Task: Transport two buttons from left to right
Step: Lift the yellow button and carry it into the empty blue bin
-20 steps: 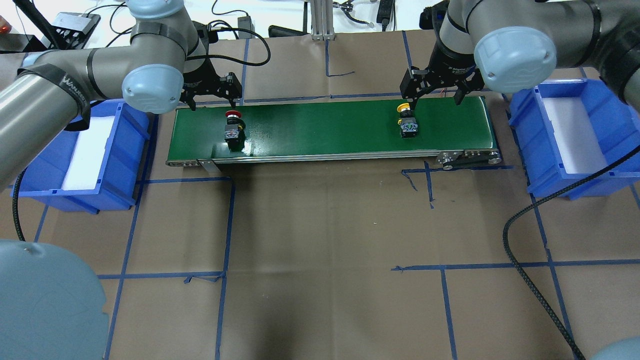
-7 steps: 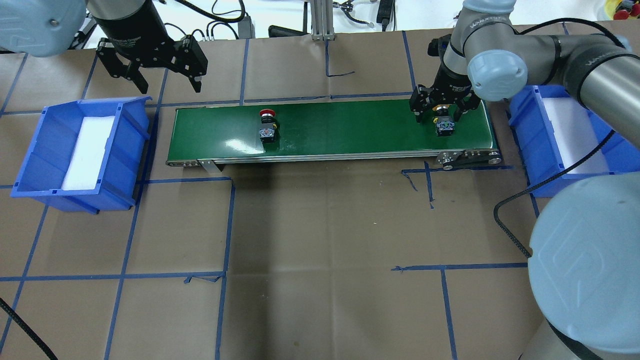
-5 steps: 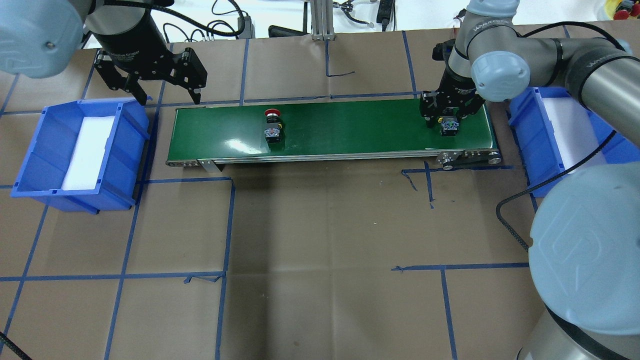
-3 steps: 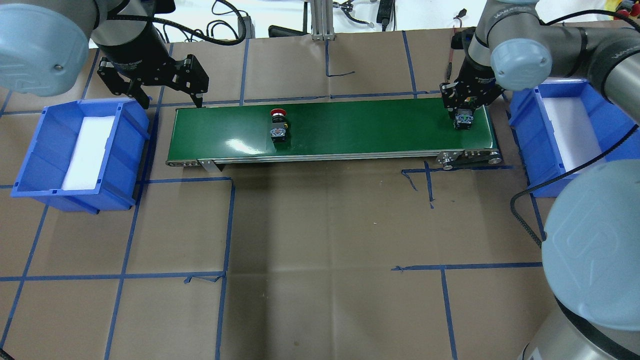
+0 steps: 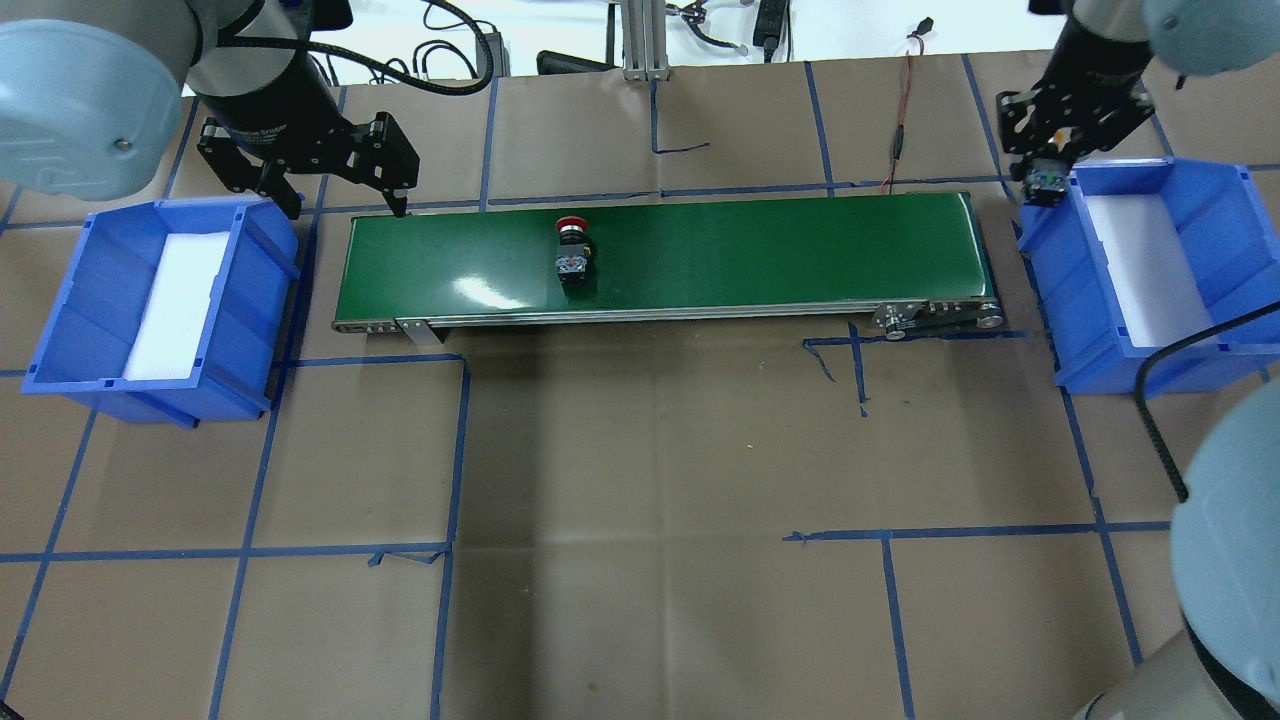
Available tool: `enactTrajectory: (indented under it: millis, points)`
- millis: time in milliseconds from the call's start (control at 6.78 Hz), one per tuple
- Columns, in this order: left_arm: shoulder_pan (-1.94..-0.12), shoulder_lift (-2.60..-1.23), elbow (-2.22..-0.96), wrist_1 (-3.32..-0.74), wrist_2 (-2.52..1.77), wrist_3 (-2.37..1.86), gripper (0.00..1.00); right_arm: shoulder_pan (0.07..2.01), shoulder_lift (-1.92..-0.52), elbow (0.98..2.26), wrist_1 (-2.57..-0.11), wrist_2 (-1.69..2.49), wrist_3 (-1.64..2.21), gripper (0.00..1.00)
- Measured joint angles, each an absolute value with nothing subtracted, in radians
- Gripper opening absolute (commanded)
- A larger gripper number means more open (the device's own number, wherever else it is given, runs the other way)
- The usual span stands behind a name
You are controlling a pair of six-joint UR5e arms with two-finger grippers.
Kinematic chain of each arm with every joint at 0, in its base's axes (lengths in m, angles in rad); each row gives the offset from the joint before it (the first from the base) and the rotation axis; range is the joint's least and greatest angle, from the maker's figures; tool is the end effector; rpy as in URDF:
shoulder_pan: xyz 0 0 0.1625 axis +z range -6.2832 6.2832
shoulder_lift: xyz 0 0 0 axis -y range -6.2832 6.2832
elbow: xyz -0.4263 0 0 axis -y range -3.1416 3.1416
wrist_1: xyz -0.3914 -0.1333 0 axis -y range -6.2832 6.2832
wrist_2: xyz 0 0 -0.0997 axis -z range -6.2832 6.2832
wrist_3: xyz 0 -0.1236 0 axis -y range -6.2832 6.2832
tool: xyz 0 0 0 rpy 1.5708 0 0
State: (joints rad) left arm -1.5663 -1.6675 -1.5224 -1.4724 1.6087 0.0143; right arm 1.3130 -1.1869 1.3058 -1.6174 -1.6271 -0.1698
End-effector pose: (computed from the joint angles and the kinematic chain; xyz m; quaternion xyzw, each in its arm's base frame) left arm -0.1262 -0.5384 0.4495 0.0044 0.9995 -0.0249 0.0192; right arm -0.0407 -0.6499 0.3811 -0.0429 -0.9980 -0.0413 0.0198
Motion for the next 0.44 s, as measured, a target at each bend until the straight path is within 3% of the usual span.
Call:
enactTrajectory:
  millis: [442]
  points:
    - [-1.566, -1.668, -1.522, -1.471, 1.609, 0.015, 1.0, 1.17, -1.216, 1.283, -1.506, -1.62, -0.441, 0.0]
